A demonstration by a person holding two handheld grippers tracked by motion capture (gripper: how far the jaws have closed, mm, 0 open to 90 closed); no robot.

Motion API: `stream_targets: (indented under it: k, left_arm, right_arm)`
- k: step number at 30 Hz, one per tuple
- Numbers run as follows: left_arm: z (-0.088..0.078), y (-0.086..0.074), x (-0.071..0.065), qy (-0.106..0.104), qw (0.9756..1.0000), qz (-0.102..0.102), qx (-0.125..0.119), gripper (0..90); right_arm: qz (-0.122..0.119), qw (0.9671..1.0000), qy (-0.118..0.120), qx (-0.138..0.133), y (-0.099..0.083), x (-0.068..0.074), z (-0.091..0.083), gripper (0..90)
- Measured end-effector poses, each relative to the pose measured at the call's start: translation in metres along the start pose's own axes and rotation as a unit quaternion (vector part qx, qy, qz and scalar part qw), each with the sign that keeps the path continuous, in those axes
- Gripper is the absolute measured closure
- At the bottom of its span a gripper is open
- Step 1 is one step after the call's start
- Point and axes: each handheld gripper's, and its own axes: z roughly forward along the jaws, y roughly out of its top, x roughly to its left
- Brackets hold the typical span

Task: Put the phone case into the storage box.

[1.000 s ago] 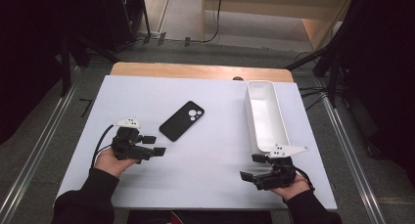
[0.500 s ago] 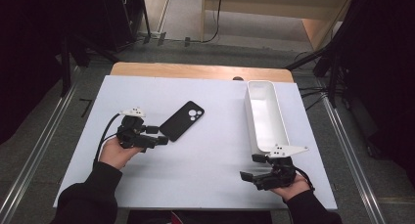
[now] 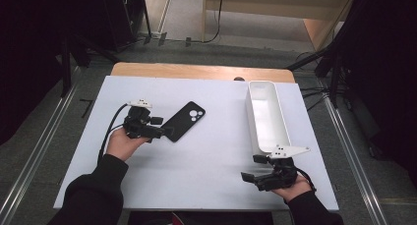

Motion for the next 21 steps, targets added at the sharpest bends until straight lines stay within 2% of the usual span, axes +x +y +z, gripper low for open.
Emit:
stream_targets:
  k: [7,10,13,17,21]
  left_arm:
    - [0.011,0.013,0.003,0.011,0.9999,0.004,-0.002,27.7]
    - [0.016,0.019,0.005,0.011,0.9999,-0.001,-0.005,27.7]
    - [0.020,0.024,0.005,0.032,0.9995,0.003,-0.003,27.7]
    - [0.027,0.030,0.007,0.038,0.9991,-0.008,-0.016,27.7]
    - [0.032,0.034,0.009,0.052,0.9985,-0.004,-0.015,27.7]
  right_arm:
    - [0.003,1.0000,0.001,0.000,0.000,0.000,0.000,13.3]
    - [0.003,1.0000,0.001,0.001,0.000,0.000,0.000,13.3]
    - [0.003,1.0000,0.002,0.000,0.000,0.000,0.000,13.3]
    - [0.003,1.0000,0.002,0.001,0.000,0.000,0.000,13.3]
    - [0.002,1.0000,0.001,0.000,0.000,0.000,0.000,13.3]
